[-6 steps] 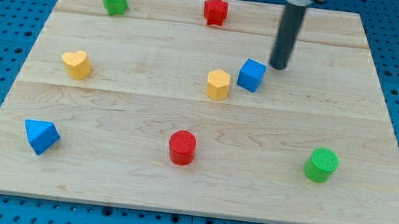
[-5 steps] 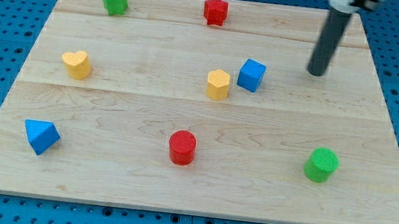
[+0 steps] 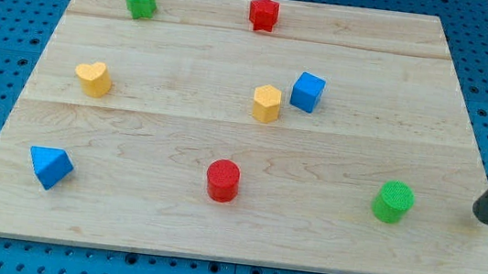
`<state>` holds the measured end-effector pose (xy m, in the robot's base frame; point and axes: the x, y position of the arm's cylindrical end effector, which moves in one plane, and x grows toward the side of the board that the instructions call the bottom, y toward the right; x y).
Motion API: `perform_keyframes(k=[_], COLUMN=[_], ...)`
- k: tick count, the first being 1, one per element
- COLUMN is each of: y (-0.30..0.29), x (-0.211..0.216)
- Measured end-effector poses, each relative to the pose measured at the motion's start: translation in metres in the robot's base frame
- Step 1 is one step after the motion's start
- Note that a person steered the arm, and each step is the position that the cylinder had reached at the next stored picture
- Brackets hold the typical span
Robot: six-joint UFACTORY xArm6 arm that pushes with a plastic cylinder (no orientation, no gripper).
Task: Push green circle into blue cube
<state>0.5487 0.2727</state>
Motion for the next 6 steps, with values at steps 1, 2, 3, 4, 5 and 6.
perform_keyframes(k=[1, 2, 3, 4, 5, 6], y=[-0.012, -0.021, -0.038, -0.105, -0.145, -0.164], x=[0.009, 0.012, 0.012, 0.002, 0.000, -0.021])
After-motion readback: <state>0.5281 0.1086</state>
